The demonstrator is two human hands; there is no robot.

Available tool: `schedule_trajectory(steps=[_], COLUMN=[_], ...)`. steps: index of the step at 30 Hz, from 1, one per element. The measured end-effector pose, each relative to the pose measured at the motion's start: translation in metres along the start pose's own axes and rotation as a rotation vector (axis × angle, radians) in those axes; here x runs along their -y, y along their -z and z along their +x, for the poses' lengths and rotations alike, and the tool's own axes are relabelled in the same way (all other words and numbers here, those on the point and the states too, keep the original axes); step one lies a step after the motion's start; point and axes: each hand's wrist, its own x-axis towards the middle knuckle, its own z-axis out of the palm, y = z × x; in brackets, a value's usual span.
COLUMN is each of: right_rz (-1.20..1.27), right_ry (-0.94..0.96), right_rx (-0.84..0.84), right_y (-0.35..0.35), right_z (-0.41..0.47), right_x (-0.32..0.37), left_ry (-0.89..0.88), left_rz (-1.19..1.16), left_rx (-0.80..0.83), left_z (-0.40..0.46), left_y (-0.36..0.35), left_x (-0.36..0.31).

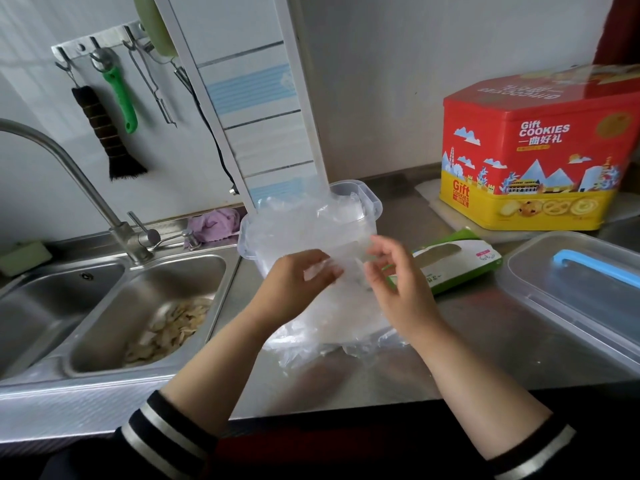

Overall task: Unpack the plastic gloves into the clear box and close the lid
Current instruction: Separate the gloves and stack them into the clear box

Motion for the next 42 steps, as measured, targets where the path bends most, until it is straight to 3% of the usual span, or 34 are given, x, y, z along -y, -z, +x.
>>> schedule_trajectory(steps=[2, 5, 15, 17, 21, 24, 27, 32, 35, 38, 42], right_rz=[0.067, 0.125, 0.209, 0.094, -0.155, -0.189, -0.04, 0.578, 0.854, 0.743, 0.694], right_ry=[-0.171, -0.262, -0.171, -0.06, 0.356, 0.436, 0.257, -0.333, -0.587, -0.574, -0.509], right_rx=[-0.059, -0.146, 0.052, -0.002, -0.037, 0.012, 0.041, 0.155, 0.187, 0.226, 0.163], right_y=[0.002, 0.006, 0.003, 0.0, -0.002, -0.003, -0.001, 0.009, 0.018, 0.019, 0.019], right_z=[0.001, 0.004, -0.001, -0.002, -0.003, -0.007, -0.009, 0.004, 0.009, 0.009, 0.007], right_x=[0.002, 0.003, 0.006, 0.002, -0.003, 0.001, 0.005, 0.017, 0.023, 0.02, 0.024], left_ry=[0.031, 0.072, 0.158, 0.169, 0.218, 0.171, 0.049, -0.323, -0.497, -0.491, -0.249], left_rz=[-0.065, -0.185, -0.268, -0.358, -0.722, -0.755, -0.613, -0.064, 0.185, 0.078, -0.277], left_rx=[-0.022, -0.049, 0.085, 0.108, 0.071, 0.063, 0.09, 0.051, 0.051, 0.09, -0.021], left_z=[0.004, 0.006, 0.004, 0.004, 0.006, 0.008, 0.005, 0.001, -0.002, -0.007, -0.004], left_y=[0.006, 0.013, 0.01, 0.007, 0.003, 0.001, 0.001, -0.001, -0.006, -0.008, -0.007], left_x=[-0.006, -0.015, -0.024, -0.024, -0.022, -0.02, -0.019, -0.015, -0.011, -0.012, -0.021])
